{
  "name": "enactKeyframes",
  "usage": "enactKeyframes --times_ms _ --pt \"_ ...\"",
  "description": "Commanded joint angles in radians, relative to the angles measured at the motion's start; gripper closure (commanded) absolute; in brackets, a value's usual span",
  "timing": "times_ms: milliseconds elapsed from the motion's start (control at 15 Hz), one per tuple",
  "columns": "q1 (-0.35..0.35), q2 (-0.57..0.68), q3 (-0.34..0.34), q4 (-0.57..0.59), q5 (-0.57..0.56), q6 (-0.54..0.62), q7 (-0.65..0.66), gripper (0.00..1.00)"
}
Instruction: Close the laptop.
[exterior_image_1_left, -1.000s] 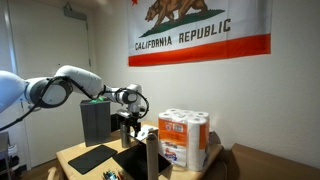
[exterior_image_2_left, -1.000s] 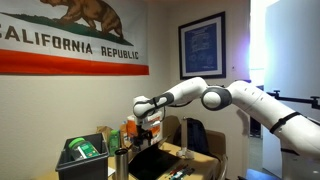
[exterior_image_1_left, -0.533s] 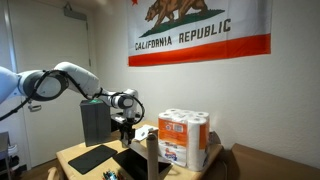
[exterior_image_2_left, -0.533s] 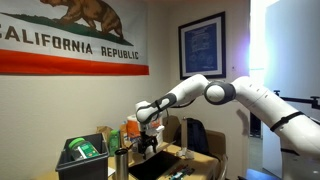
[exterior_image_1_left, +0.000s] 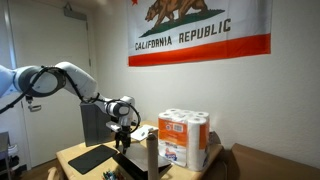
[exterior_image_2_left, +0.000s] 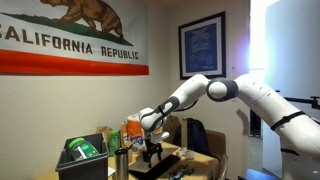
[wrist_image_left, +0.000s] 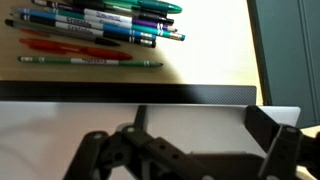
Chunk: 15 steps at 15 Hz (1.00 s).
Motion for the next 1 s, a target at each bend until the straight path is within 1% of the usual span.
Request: enactKeyframes --times_ms 0,600,933 --pt "0.005 -0.046 0.005 -0.098 0.007 0.054 0.019 0.0" --pt "0.015 -0.023 0.008 -0.184 0.008 0.241 0.02 0.0" --pt "0.018 -0.021 0.005 -0.235 0.007 0.31 0.025 0.0"
